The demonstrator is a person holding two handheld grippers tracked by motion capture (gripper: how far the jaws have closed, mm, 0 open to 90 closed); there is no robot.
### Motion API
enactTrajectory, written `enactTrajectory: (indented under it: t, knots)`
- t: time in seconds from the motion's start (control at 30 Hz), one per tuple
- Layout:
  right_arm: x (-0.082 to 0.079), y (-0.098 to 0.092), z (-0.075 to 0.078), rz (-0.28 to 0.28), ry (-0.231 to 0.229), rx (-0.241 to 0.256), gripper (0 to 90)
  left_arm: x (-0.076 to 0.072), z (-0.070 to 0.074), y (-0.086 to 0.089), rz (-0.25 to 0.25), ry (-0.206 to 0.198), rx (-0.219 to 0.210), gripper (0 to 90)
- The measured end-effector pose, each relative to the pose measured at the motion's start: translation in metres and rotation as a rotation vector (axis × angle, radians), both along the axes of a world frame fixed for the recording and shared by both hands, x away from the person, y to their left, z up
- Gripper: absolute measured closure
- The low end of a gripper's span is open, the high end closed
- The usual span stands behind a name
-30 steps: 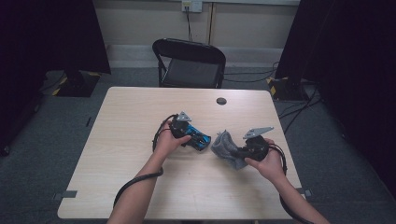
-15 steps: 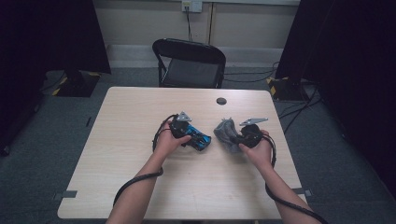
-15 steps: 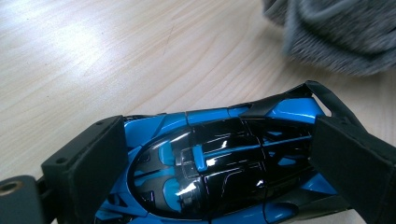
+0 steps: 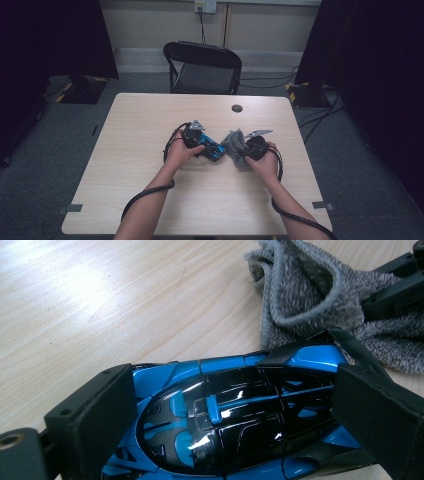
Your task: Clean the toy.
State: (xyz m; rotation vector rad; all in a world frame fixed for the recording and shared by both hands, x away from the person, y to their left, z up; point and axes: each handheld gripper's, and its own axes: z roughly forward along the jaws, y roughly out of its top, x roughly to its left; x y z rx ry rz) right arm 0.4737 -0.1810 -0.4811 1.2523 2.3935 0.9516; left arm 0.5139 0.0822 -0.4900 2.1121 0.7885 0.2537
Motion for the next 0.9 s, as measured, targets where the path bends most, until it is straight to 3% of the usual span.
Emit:
enactTrajectory:
  t: [0.63,0.9]
  knots:
    - [-0.022,0.016,0.002,0.114,0.029,-0.004,79.2,0.0,0.0,0.0,0.0,0.003,0.003,4.3]
    - [-0.031,0.014,0.002,0.156,0.052,0.021,79.3,0.001,0.001,0.0,0.0,0.009,0.006,4.3]
